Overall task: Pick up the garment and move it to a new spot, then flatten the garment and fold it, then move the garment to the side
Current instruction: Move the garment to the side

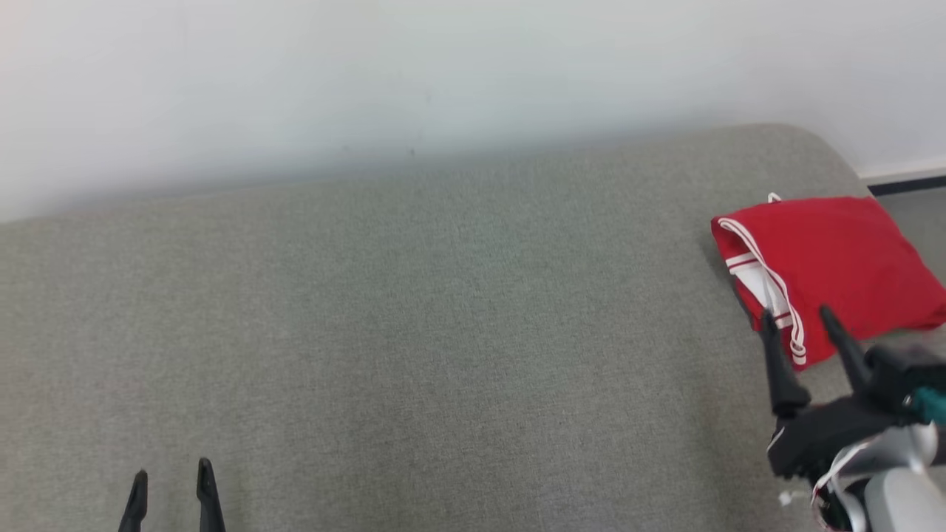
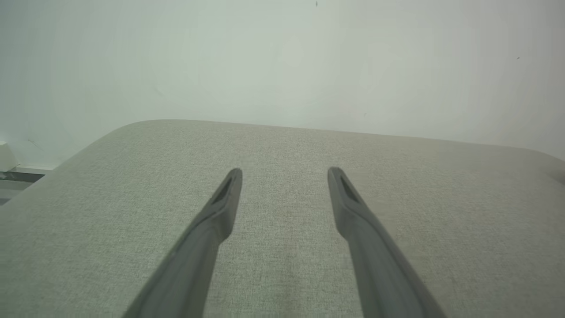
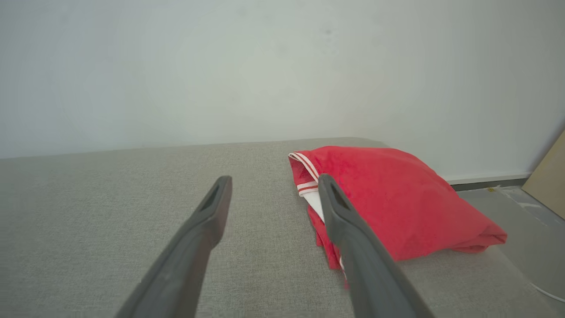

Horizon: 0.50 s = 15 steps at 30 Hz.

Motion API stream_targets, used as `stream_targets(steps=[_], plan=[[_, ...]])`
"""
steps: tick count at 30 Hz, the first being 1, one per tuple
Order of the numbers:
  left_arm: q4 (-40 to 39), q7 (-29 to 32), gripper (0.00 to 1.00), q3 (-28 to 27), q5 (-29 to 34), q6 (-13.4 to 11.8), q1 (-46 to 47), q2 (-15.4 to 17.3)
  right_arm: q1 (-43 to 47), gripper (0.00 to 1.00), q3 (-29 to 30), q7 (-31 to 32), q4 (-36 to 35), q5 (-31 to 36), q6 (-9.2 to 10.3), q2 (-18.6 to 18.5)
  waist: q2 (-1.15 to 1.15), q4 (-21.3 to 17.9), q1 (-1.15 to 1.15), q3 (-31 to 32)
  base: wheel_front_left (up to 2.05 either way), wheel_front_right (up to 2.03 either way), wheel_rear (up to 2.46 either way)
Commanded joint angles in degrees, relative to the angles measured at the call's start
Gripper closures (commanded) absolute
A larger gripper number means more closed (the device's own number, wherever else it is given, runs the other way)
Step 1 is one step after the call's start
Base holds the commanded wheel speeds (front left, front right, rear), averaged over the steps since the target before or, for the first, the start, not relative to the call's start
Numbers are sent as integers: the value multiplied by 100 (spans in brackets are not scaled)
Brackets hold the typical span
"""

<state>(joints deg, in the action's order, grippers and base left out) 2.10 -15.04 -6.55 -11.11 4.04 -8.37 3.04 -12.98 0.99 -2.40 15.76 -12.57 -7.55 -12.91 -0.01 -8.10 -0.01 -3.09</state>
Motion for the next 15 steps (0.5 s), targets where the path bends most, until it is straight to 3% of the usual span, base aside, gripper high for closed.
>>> stream_targets(steps=[1, 15], plan=[[50, -16, 0, -29, -64, -1, -81, -12, 143, 0, -74, -95, -11, -29, 17, 20, 1, 55, 1, 148, 0, 0, 0], [351, -16, 0, -133, -20, 190, -201, -18, 951, 0, -451, -852, -190, -113, 17, 266, 1, 283, 1, 498, 0, 0, 0]])
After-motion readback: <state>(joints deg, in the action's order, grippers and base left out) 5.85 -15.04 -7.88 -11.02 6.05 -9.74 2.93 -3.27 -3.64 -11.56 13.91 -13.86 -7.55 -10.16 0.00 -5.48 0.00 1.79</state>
